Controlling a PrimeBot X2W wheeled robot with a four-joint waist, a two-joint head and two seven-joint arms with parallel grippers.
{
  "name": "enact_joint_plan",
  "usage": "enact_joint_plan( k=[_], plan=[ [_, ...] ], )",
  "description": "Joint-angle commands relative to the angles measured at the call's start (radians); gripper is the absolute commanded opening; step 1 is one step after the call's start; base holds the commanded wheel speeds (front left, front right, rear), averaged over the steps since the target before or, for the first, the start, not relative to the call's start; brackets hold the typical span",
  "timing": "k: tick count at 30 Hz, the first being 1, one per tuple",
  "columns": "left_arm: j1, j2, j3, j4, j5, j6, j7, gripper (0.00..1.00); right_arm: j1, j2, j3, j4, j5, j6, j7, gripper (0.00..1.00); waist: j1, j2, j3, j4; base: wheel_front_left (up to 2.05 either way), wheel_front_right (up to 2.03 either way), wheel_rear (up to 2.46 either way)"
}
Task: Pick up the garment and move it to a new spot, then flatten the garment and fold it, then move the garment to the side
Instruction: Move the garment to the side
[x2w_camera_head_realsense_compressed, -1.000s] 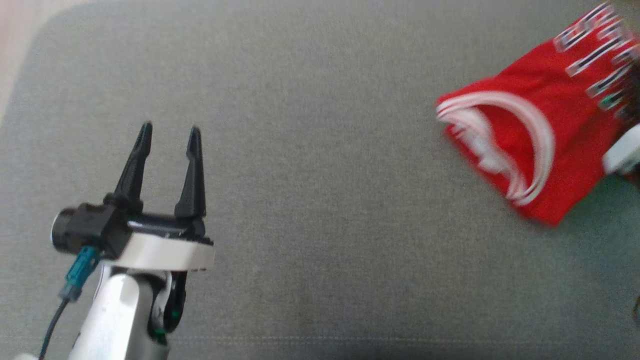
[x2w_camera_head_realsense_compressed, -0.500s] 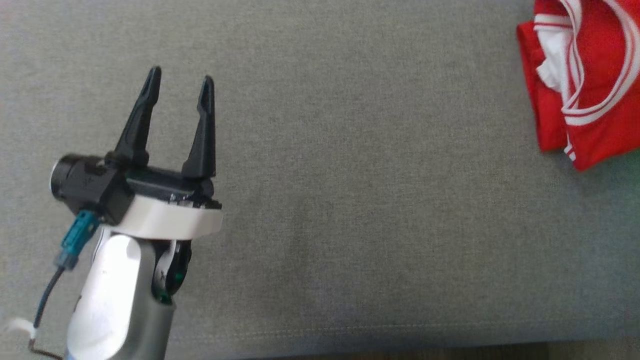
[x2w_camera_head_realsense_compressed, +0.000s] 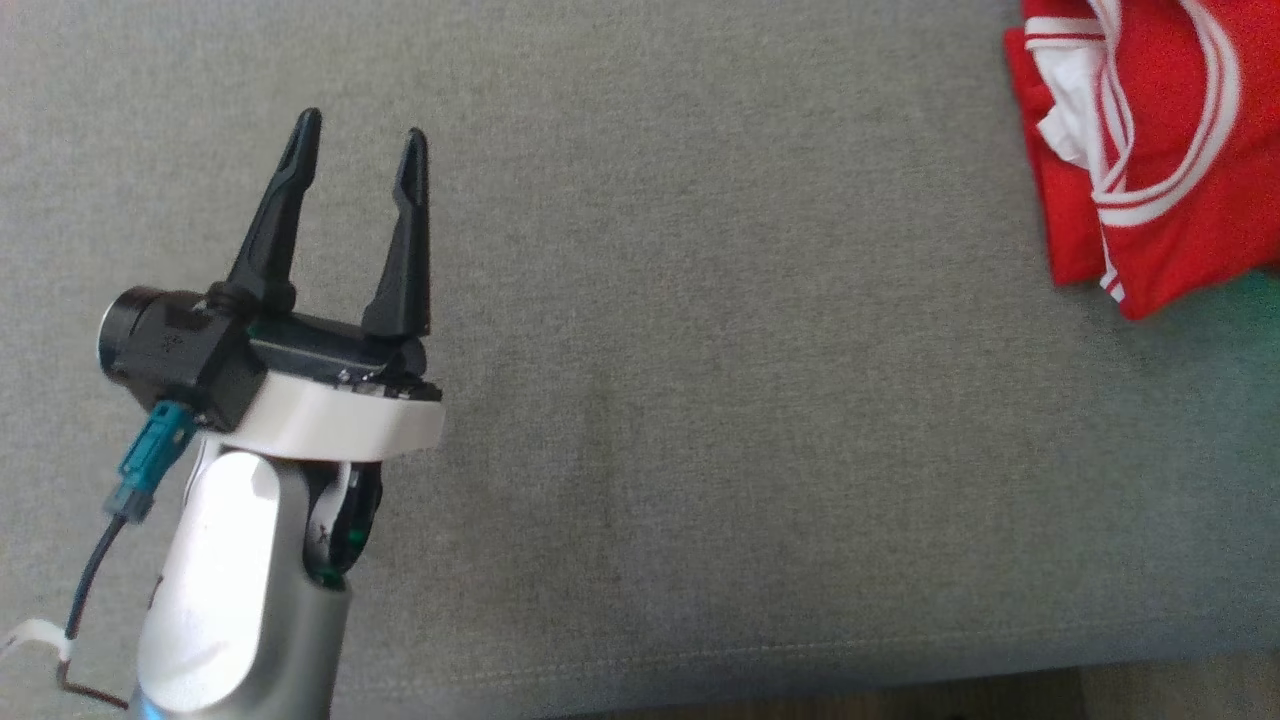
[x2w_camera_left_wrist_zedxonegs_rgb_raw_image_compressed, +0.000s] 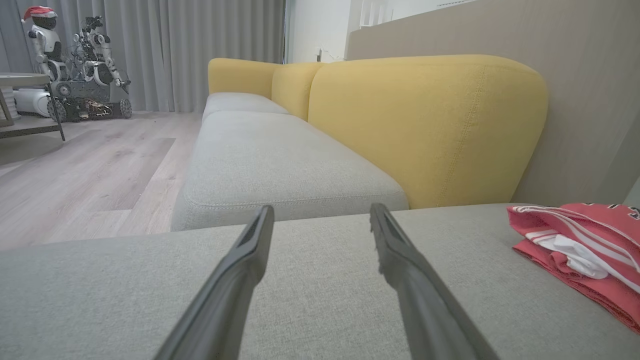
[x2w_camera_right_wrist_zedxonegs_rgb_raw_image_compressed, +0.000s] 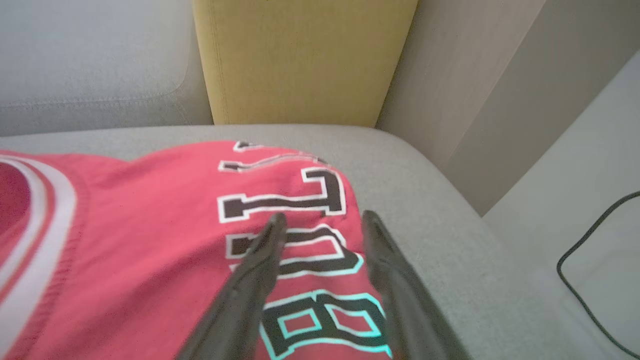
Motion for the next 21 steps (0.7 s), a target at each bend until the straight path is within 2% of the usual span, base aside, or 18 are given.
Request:
enact_joint_plan(
  k=[1,4,10,16,21],
  plan=[
    [-0.004,0.008,0.04,-0.029,0.012,-0.005,-0.005,1.0,0.019,-0.02,0.013,-0.05,-0.009,-0.001,-0.013,1.0,-0.0001,0.0,-0.02,-0.009,0.0,0.0,0.0],
    [0.017,0.009,0.054,-0.019,0.015,-0.008,-0.005,1.0,0.036,-0.006,0.023,-0.13,-0.035,-0.001,-0.024,1.0,-0.0001,0.0,-0.06,-0.026,0.0,0.0,0.0],
    [0.074,0.014,0.079,-0.007,0.022,-0.009,-0.005,1.0,0.151,0.053,0.048,-0.39,-0.056,-0.001,-0.018,1.0,-0.0001,0.0,-0.147,-0.031,0.0,0.0,0.0],
    [0.141,0.018,0.107,0.003,0.02,0.005,-0.005,1.0,0.342,0.173,0.063,-0.671,-0.06,-0.001,0.02,1.0,-0.0001,0.0,-0.209,-0.01,0.0,0.0,0.0],
    [0.181,0.019,0.126,0.016,0.012,0.02,-0.005,1.0,0.457,0.276,0.105,-0.799,-0.064,-0.001,0.029,1.0,-0.0001,0.0,-0.241,0.024,0.0,0.0,0.0]
  ],
)
